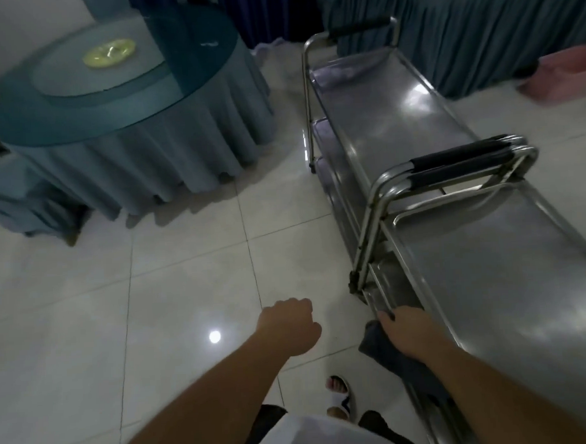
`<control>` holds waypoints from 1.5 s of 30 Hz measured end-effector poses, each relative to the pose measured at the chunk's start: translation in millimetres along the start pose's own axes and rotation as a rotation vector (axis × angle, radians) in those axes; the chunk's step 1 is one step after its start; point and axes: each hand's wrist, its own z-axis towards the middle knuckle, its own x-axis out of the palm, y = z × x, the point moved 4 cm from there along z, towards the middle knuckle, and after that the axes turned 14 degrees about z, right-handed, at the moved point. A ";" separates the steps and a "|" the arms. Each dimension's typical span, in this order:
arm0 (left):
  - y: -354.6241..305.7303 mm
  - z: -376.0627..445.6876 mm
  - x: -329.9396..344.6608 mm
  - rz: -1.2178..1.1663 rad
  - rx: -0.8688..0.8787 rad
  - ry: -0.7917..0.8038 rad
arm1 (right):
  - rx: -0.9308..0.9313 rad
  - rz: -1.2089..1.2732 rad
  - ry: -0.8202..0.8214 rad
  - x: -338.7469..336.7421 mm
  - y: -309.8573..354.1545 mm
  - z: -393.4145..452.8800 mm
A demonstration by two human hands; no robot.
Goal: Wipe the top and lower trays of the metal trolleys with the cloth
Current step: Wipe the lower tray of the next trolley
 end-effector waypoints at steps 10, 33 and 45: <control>-18.0 128.2 -74.0 0.235 0.304 0.049 | 0.141 0.068 -0.041 -13.4 11.7 37.3; -56.0 245.7 -50.9 0.711 0.778 0.088 | 0.666 0.674 -0.546 89.5 -11.7 18.0; -84.0 388.7 56.1 0.692 0.786 0.020 | 0.695 0.732 -0.706 176.0 -96.2 128.0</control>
